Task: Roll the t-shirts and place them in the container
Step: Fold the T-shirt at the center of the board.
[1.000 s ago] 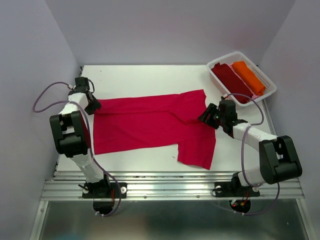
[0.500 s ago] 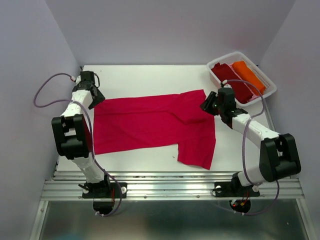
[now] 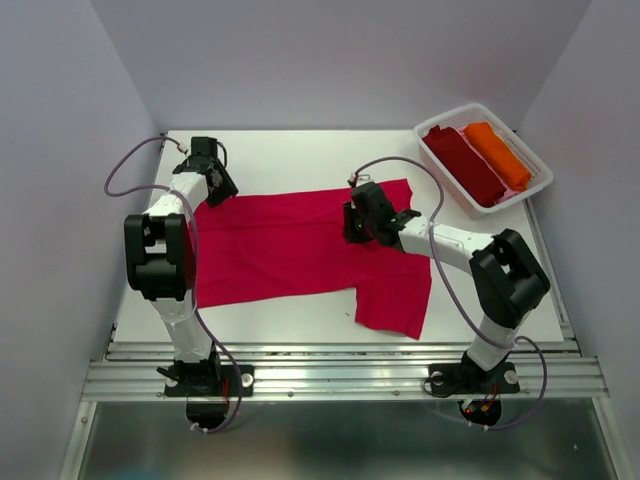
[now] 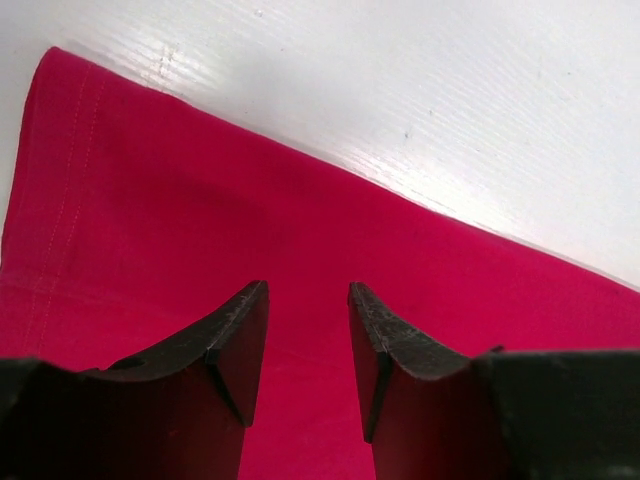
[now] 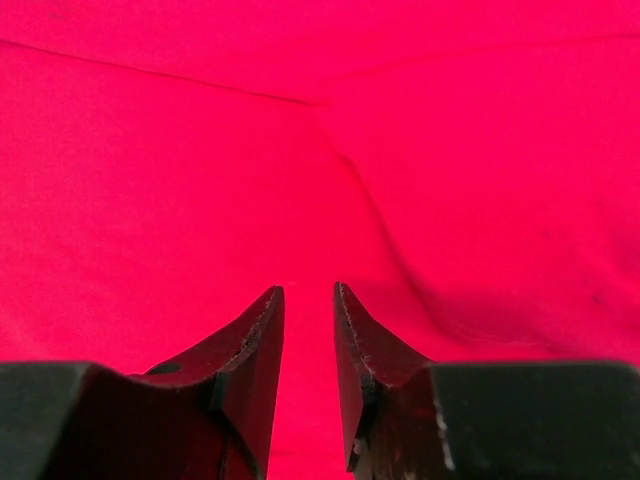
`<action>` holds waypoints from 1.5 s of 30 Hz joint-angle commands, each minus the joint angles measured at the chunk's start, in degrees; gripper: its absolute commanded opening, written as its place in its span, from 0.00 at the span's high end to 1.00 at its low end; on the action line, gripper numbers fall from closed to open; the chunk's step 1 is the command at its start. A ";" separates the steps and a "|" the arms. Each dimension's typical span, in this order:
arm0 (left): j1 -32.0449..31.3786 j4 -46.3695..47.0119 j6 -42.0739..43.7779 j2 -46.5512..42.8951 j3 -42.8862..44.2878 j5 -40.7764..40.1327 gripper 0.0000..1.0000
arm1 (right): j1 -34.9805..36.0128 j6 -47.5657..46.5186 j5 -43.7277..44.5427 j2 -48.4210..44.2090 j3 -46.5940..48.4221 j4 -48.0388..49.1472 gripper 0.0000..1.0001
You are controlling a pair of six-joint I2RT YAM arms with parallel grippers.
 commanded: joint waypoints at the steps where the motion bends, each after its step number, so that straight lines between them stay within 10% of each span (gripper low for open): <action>1: 0.77 0.99 -0.20 1.28 -0.02 2.08 0.51 | -1.30 -1.13 0.66 4.09 4.94 -3.55 0.67; 26: 0.77 1.95 0.51 3.39 -1.69 2.52 0.50 | -1.30 -2.00 18.15 11.30 7.76 -5.58 0.63; 35: 0.77 1.69 0.68 4.01 -1.51 2.52 0.50 | -1.30 -3.24 19.39 11.40 8.91 -5.31 0.97; 45: 0.77 1.34 0.77 4.62 -1.16 2.52 0.49 | -1.30 -6.66 9.11 8.58 11.46 -11.90 0.99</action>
